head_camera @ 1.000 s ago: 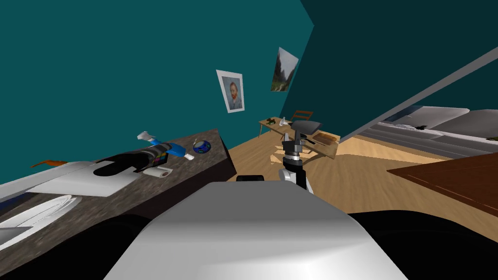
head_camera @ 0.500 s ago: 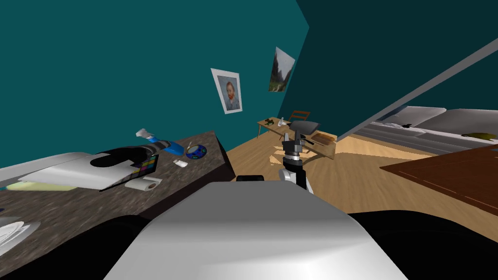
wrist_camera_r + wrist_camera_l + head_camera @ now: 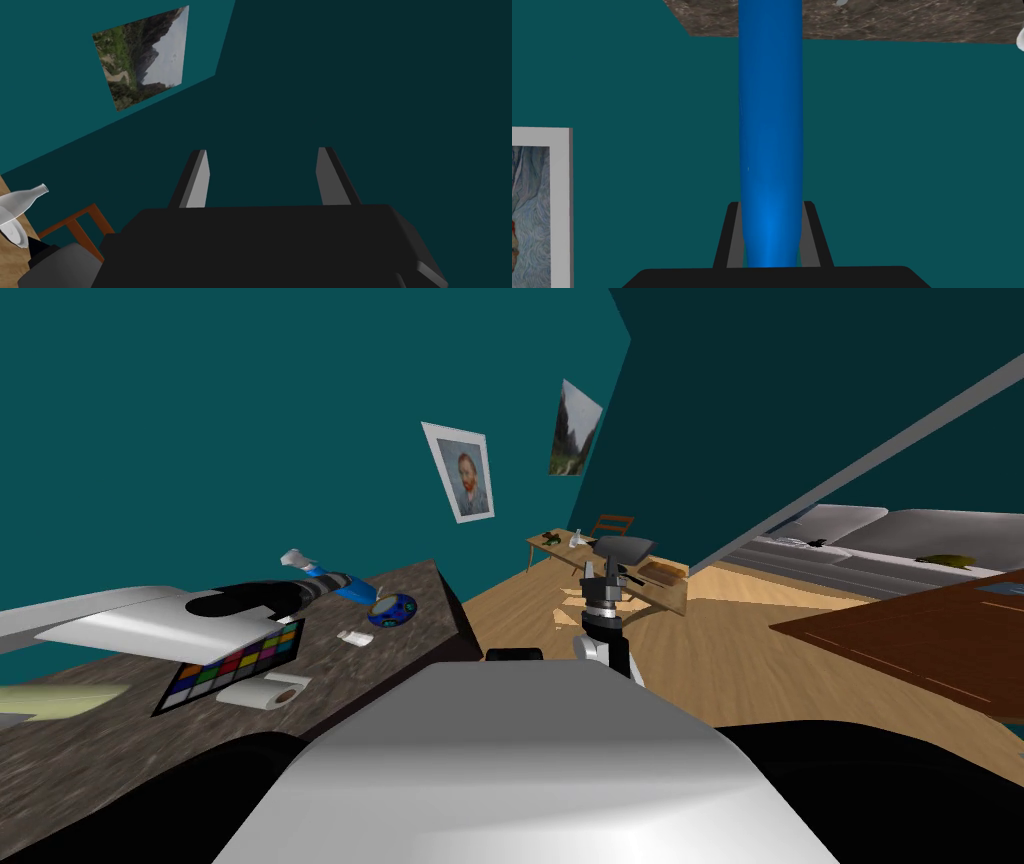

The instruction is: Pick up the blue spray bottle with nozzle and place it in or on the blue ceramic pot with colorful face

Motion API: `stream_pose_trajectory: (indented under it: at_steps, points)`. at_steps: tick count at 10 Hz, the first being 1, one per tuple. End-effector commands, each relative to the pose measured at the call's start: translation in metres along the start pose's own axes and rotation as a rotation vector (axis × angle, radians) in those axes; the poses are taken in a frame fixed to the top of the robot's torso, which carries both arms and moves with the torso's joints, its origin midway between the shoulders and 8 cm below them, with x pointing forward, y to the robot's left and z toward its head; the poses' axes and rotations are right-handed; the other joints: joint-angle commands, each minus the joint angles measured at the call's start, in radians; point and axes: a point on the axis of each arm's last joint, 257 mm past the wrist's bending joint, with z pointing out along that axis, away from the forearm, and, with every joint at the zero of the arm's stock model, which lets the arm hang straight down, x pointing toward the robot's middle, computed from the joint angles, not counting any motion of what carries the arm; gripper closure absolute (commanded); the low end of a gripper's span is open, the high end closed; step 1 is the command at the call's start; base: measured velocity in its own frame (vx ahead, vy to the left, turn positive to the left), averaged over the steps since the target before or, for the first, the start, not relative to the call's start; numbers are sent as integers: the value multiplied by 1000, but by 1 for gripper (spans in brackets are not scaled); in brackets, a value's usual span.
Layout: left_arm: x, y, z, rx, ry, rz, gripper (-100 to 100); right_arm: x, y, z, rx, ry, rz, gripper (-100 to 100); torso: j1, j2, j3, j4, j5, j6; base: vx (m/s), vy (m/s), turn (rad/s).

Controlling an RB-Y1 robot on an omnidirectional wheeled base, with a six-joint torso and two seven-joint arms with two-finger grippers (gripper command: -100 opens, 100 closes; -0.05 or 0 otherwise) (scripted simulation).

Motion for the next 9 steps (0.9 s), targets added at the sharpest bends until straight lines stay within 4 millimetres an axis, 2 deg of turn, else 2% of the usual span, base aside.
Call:
stream_pose_trajectory:
  at_steps: [1, 2, 6, 7, 8, 9]
  points:
    - [0, 0, 0, 0, 0, 0, 100, 0, 0, 0, 0, 0, 0, 0, 0, 0, 0, 0, 0, 0, 31, 7, -16]
    - [-1, -1, 0, 0, 0, 1, -100, 0, 0, 0, 0, 0, 0, 0, 0, 3, 1, 1, 0, -1, 7, 1, -2]
    - [-1, -1, 0, 0, 0, 1, -100, 0, 0, 0, 0, 0, 0, 0, 0, 7, 4, 2, 0, -1, 0, 0, 0]
    - [-1, -1, 0, 0, 0, 1, 0, 0, 0, 0, 0, 0, 0, 0, 0, 7, 4, 2, 0, -1, 0, 0, 0]
    - [-11, -16, -4, 12, -2, 4, -100, 0, 0, 0, 0, 0, 0, 0, 0, 7, 4, 2, 0, -1, 3, 31, 122]
    - [-11, -16, -4, 12, -2, 4, -100, 0, 0, 0, 0, 0, 0, 0, 1, 7, 4, 2, 0, -2, 4, 43, 47]
